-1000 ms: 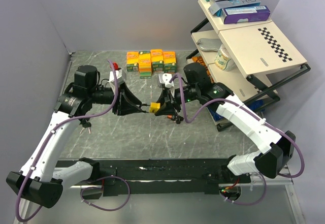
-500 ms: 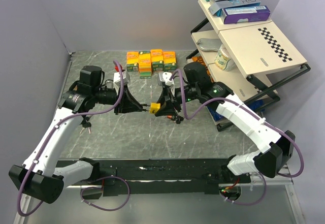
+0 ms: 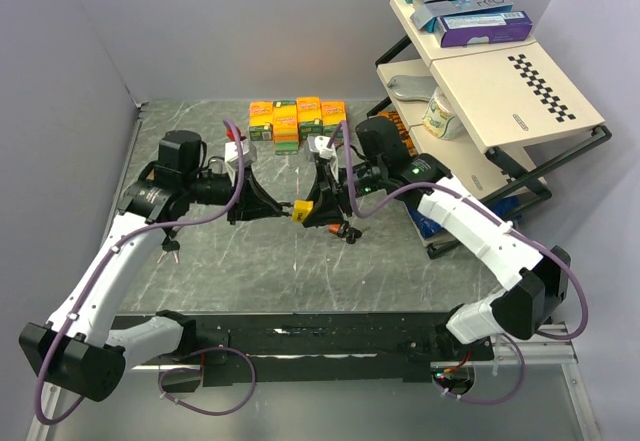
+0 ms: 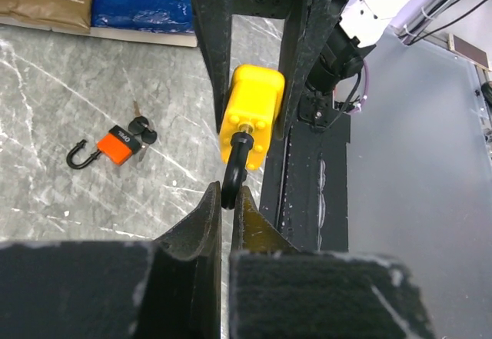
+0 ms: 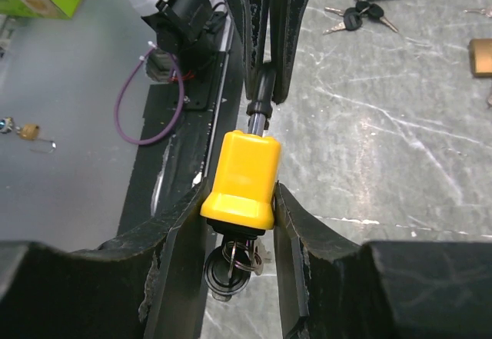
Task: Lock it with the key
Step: Lock the lock.
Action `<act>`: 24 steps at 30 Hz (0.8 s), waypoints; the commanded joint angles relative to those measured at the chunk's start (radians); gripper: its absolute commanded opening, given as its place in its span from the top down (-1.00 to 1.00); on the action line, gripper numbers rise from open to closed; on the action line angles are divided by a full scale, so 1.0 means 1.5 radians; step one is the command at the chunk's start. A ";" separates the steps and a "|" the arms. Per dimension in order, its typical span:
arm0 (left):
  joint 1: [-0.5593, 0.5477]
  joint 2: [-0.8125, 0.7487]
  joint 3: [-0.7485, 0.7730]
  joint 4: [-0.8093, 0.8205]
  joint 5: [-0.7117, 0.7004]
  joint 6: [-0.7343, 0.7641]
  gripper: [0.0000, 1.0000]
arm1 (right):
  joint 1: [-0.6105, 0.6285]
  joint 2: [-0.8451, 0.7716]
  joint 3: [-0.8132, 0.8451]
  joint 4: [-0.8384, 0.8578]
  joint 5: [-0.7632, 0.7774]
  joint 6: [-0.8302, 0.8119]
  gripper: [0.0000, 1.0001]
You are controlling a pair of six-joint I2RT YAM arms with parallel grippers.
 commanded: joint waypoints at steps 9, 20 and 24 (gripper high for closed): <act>-0.085 0.019 -0.035 0.185 0.024 -0.083 0.98 | 0.054 0.073 0.089 0.153 -0.063 0.070 1.00; -0.002 0.037 -0.027 0.156 0.007 -0.146 -0.04 | 0.022 0.078 0.062 0.256 0.006 0.149 1.00; 0.133 -0.001 -0.067 0.250 -0.038 -0.322 -0.38 | -0.027 0.049 -0.012 0.366 0.131 0.240 1.00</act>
